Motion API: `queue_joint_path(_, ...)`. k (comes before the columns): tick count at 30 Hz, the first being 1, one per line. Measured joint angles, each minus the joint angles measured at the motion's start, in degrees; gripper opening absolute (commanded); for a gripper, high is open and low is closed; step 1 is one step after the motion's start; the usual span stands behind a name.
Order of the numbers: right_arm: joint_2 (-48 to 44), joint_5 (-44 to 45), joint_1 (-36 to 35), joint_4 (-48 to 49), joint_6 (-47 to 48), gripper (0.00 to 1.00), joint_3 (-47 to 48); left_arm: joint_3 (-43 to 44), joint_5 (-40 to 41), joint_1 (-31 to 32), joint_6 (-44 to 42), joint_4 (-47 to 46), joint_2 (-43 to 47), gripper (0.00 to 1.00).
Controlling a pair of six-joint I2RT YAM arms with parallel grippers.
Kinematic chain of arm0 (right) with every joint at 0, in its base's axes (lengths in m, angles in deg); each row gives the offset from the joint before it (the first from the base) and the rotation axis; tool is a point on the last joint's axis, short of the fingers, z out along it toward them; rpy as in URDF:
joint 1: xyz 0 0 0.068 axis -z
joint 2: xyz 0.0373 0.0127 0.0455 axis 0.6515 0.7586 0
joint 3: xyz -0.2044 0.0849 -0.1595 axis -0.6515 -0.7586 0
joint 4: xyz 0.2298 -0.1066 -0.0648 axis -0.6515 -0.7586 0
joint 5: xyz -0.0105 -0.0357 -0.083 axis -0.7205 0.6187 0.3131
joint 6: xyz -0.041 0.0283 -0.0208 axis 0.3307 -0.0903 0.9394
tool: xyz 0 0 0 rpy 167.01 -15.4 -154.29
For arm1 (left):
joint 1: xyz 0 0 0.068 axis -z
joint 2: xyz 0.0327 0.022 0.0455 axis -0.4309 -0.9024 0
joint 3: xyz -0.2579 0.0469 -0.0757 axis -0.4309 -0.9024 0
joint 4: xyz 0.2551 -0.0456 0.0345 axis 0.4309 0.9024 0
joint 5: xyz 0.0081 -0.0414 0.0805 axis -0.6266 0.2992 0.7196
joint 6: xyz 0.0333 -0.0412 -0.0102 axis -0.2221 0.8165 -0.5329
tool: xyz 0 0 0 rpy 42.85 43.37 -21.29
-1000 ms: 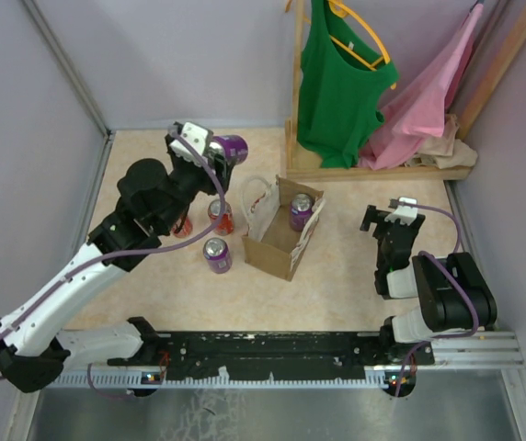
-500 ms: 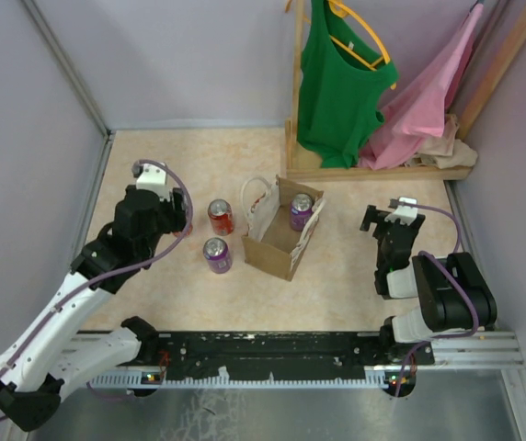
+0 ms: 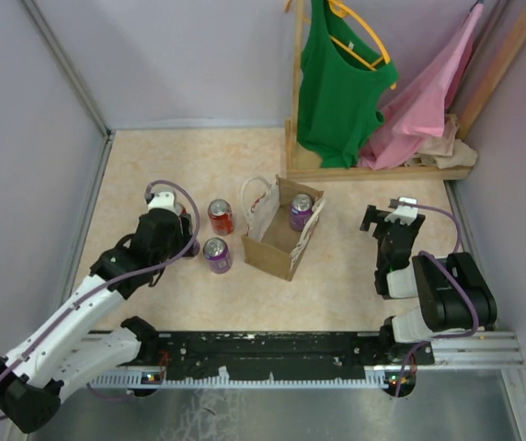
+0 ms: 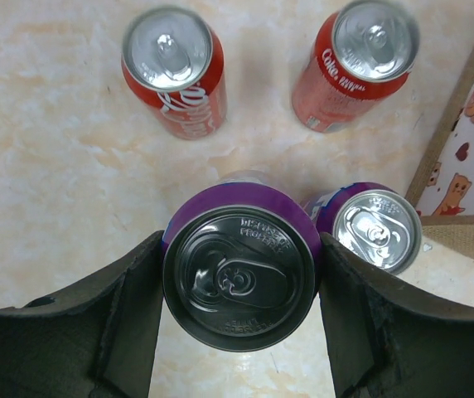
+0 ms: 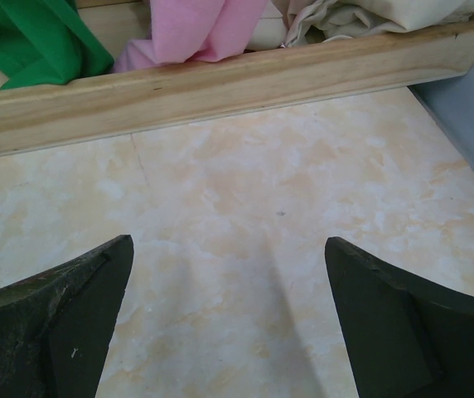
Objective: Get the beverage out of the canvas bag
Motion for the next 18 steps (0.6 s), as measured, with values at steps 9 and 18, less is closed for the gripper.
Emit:
queue_joint_path(9, 0.0, 0.0, 0.0, 0.0, 0.0, 0.99, 0.0, -3.6, 1.0, 0.0, 3.8, 0.5, -5.9, 0.01)
queue_joint_path(18, 0.0, 0.0, 0.0, 0.0, 0.0, 0.99, 0.0, -4.6, 2.2, -0.9, 5.3, -0.5, -9.4, 0.16)
